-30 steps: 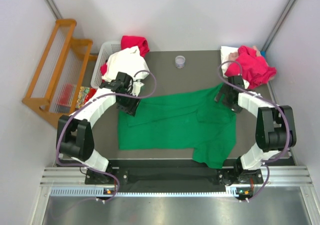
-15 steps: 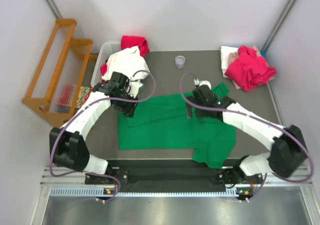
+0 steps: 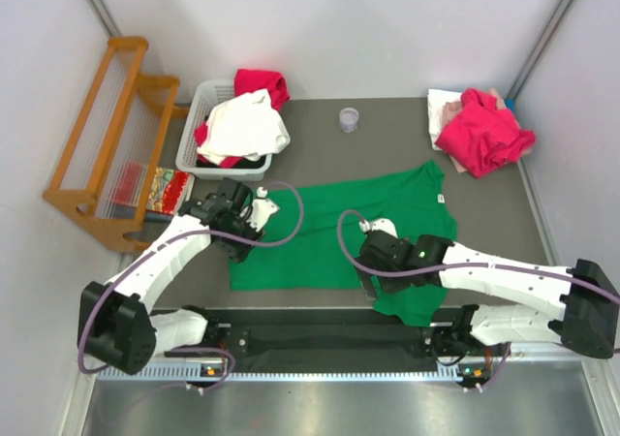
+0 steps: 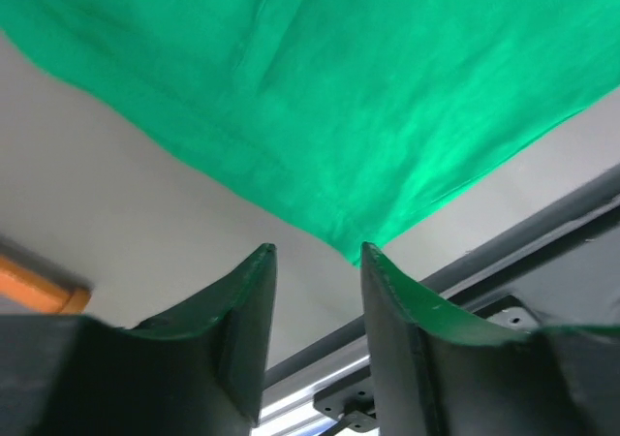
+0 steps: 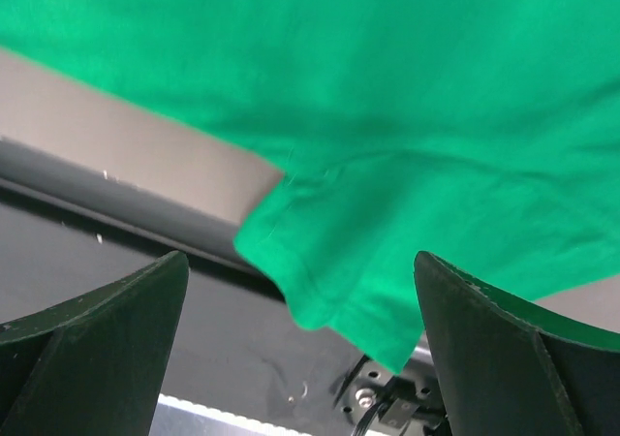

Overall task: Fold and stack the t-shirts
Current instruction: Fold the tshirt

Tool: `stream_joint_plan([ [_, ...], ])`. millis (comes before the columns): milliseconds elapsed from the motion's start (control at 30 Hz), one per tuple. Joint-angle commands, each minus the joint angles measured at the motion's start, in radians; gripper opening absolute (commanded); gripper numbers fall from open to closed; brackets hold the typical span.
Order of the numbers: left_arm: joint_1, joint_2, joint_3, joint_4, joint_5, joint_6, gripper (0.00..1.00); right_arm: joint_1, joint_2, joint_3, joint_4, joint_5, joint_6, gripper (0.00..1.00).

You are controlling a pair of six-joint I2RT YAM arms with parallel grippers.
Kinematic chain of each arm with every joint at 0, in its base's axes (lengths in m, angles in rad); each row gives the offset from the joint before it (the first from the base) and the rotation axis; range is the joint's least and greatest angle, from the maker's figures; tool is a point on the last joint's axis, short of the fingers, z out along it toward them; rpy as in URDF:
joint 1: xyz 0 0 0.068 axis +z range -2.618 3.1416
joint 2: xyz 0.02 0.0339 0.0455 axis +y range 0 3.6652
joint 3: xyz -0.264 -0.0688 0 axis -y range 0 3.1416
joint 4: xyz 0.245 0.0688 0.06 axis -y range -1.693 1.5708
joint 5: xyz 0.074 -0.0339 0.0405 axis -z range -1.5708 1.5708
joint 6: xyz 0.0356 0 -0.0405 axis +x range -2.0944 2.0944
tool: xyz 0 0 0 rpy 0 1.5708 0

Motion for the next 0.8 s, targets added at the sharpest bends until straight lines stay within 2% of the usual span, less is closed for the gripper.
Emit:
stream_joint_plan([
  [0,0.000,-0.110,-0.041,0.065,-0.069,0.025,0.45,0.067,0.003,-0.019,-0.017,0.001,0.064,0.98],
  [67,0.000,-0.137,-0.067,0.073,-0.074,0.026,0.48,0.082,0.012,-0.033,-0.013,0.000,0.073,0.98],
  [100,0.000,-0.154,-0.073,0.073,-0.074,0.026,0.60,0.097,0.015,-0.036,-0.011,-0.002,0.078,0.98],
  [167,0.000,-0.163,-0.081,0.064,-0.109,0.022,0.73,0.126,0.029,-0.047,-0.011,0.000,0.095,0.97],
  [233,0.003,-0.167,-0.078,0.059,-0.105,0.017,0.79,0.145,0.038,-0.055,-0.011,-0.002,0.115,0.97],
  [267,0.000,-0.165,-0.075,0.056,-0.099,0.032,0.90,0.159,0.043,-0.062,-0.011,-0.007,0.121,0.96],
  [300,0.000,-0.164,-0.072,0.053,-0.096,0.034,0.98,0.165,0.048,-0.065,-0.013,-0.008,0.125,0.96],
  [333,0.000,-0.162,-0.072,0.055,-0.090,0.039,0.99,0.169,0.048,-0.068,-0.016,-0.010,0.136,0.96],
  [400,0.000,-0.151,-0.072,0.039,-0.088,0.058,0.99,0.183,0.049,-0.081,-0.019,-0.013,0.145,0.96],
  [467,0.000,-0.128,-0.067,0.026,-0.051,0.068,0.94,0.188,0.046,-0.093,-0.022,-0.011,0.159,0.96],
  [500,0.000,-0.119,-0.064,0.019,-0.050,0.068,0.85,0.188,0.042,-0.098,-0.020,-0.011,0.162,0.96],
  [567,-0.004,-0.084,-0.058,0.010,-0.043,0.068,0.79,0.188,0.039,-0.111,-0.020,-0.004,0.170,0.97],
  [600,-0.008,-0.070,-0.050,-0.002,-0.051,0.065,0.72,0.188,0.037,-0.116,-0.019,-0.004,0.171,0.96],
  [767,-0.018,0.030,0.022,-0.082,-0.036,0.033,0.60,0.186,0.035,-0.136,-0.010,-0.001,0.185,0.96],
])
